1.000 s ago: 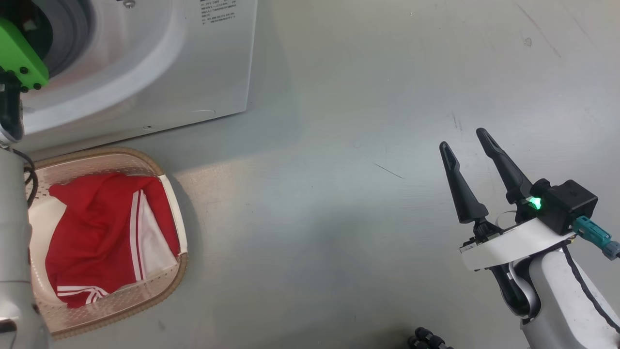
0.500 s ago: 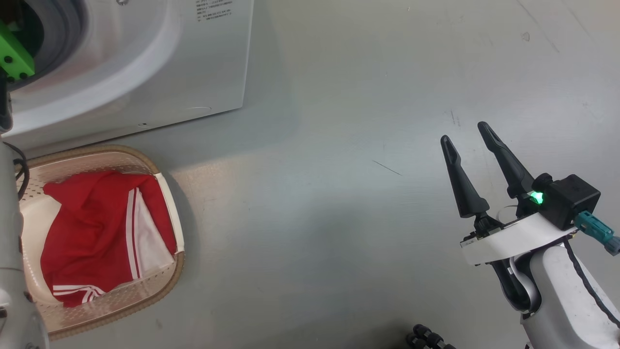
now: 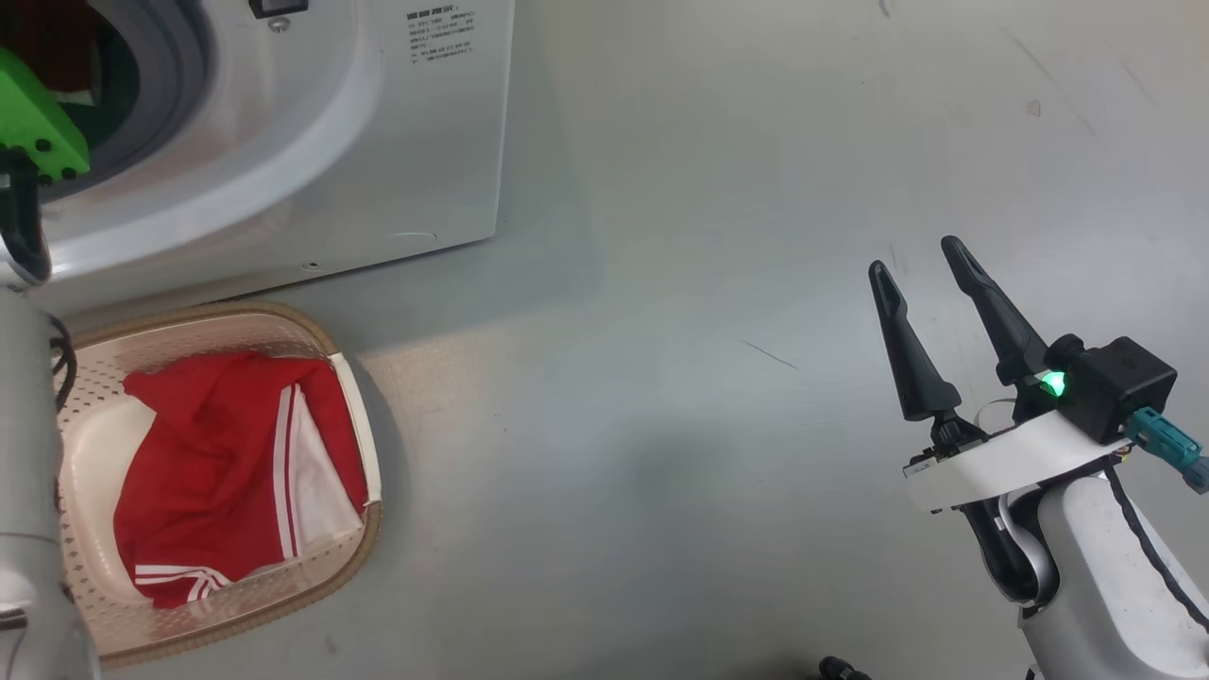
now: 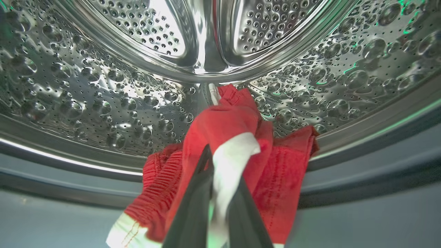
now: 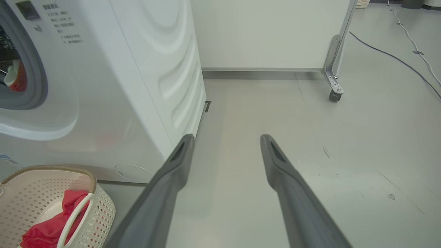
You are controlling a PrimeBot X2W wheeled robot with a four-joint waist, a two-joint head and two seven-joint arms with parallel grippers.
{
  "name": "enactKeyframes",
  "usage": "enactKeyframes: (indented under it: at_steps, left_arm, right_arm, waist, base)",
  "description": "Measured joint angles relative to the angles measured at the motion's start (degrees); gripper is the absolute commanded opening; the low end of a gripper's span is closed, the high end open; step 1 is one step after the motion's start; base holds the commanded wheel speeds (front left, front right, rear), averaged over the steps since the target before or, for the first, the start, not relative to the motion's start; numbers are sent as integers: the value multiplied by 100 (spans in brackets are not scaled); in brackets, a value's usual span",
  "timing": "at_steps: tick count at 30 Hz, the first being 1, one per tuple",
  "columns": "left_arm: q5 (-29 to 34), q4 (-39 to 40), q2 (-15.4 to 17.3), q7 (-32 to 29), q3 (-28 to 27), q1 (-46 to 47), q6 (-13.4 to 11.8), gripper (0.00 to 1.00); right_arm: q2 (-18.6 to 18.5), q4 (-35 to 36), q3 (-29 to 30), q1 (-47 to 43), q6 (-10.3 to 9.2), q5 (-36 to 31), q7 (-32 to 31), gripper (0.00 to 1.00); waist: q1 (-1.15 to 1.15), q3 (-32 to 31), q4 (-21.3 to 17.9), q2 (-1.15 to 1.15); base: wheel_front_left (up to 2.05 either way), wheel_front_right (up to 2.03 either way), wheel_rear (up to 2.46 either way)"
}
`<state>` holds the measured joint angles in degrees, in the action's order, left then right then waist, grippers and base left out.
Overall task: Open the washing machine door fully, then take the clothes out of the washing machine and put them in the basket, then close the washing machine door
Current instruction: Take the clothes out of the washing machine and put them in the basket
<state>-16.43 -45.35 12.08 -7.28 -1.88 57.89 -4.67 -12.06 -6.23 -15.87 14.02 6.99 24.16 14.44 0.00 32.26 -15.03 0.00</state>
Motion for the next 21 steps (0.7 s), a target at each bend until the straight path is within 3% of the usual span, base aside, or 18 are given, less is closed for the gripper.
enactKeyframes:
  at_steps: [21]
  left_arm:
    - [191, -382, -348, 1104, 525, -1376, 508, 0]
  right_arm:
    - [60, -225, 246, -245, 0, -11, 0, 100]
  waist:
    - [0, -1088, 467, 0]
  base:
    - [0, 0, 0]
